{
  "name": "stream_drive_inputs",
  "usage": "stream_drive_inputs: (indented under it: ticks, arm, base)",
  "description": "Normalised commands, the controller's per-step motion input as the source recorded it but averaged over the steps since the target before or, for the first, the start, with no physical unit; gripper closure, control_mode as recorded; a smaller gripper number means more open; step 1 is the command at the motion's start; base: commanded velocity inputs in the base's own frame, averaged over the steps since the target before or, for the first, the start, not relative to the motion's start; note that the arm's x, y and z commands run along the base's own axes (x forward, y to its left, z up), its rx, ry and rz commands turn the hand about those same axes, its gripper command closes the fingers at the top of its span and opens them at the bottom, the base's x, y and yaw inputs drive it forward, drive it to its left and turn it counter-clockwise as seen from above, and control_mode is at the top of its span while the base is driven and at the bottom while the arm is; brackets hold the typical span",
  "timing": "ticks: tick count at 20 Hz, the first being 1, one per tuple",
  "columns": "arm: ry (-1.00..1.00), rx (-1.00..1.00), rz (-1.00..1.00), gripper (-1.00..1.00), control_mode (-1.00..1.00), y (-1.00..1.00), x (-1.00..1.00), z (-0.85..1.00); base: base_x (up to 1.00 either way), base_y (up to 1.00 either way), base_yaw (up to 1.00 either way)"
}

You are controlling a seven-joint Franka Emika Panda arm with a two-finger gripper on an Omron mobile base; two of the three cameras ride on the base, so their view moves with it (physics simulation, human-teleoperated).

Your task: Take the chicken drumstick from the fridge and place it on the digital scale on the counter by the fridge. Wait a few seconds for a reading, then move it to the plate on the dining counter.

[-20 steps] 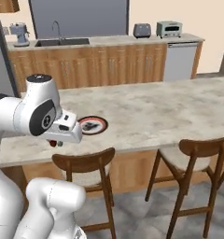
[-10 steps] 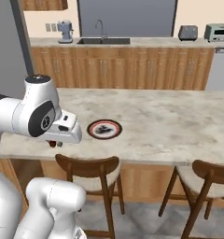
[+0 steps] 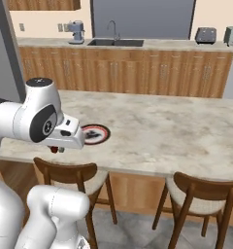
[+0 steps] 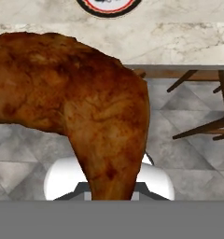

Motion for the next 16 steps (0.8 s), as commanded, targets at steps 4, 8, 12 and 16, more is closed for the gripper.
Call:
stream_drive_inputs:
  ticks: [4,8,12,16]
  arm:
    - [0.0,0.0,0.0,1.0,1.0,0.0,0.0,0.0]
    - [0.0,0.0,0.0,1.0,1.0,0.0,0.0,0.0]
    - [0.0,0.0,0.0,1.0,1.0,0.0,0.0,0.0]
    - [0.0,0.0,0.0,1.0,1.0,0.0,0.0,0.0]
  base:
    - [0.17,-0.16,0.0]
    - [0.49,0.18,0.0]
    - [0.88,0.38,0.0]
    - [0.57,0.26,0.0]
